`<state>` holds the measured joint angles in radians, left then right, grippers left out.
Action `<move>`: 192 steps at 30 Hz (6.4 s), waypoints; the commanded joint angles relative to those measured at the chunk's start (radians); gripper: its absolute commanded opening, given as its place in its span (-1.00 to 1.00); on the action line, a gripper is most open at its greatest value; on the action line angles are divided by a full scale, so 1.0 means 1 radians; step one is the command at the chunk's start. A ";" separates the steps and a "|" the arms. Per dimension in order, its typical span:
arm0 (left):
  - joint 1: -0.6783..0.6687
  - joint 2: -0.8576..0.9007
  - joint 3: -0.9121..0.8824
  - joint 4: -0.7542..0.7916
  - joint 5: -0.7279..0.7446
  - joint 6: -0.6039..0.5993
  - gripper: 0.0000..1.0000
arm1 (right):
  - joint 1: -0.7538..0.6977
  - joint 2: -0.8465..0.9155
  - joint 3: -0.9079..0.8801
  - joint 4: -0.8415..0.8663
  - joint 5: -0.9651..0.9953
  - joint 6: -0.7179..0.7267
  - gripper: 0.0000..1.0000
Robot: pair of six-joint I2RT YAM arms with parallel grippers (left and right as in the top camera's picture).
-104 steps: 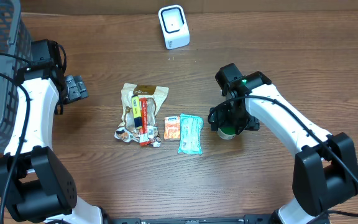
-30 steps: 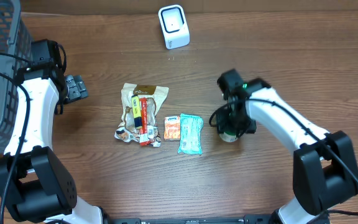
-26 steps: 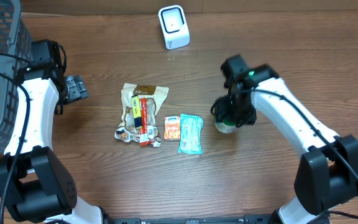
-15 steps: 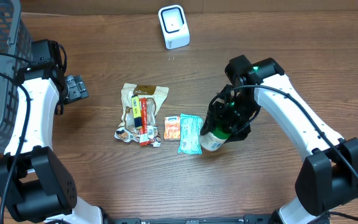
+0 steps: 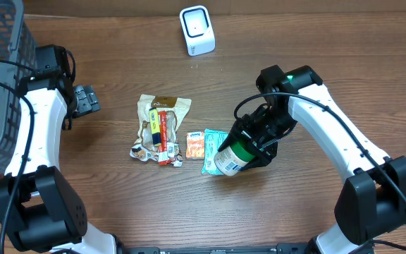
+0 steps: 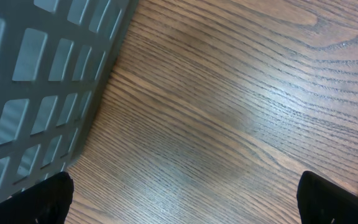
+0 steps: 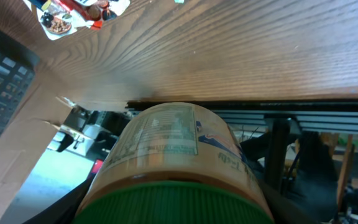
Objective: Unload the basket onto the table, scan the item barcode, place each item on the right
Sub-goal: 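Lift the jar with the right gripper, then carry the jar to the white scanner and hold it there, then move the jar right and set it down at the table's right side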
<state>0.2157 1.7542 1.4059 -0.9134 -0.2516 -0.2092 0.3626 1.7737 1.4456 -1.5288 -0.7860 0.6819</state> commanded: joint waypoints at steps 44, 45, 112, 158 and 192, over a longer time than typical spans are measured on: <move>-0.006 -0.015 0.016 0.002 -0.010 0.004 0.99 | -0.004 -0.020 0.373 0.214 0.546 -0.374 -0.93; -0.006 -0.015 0.016 0.002 -0.010 0.004 1.00 | -0.004 -0.014 0.441 0.182 0.546 -0.387 -0.93; -0.006 -0.015 0.016 0.002 -0.010 0.004 0.99 | 0.002 0.855 0.850 1.579 0.718 -0.442 -0.93; -0.007 -0.015 0.016 0.002 -0.010 0.004 0.99 | -0.373 0.135 0.846 0.172 0.706 -0.334 -0.92; -0.008 -0.015 0.016 0.002 -0.010 0.004 0.99 | -0.706 0.165 0.016 0.350 0.706 -0.307 0.58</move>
<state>0.2157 1.7542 1.4063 -0.9134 -0.2516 -0.2092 -0.3454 1.9556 1.4620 -1.1854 -0.0784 0.3679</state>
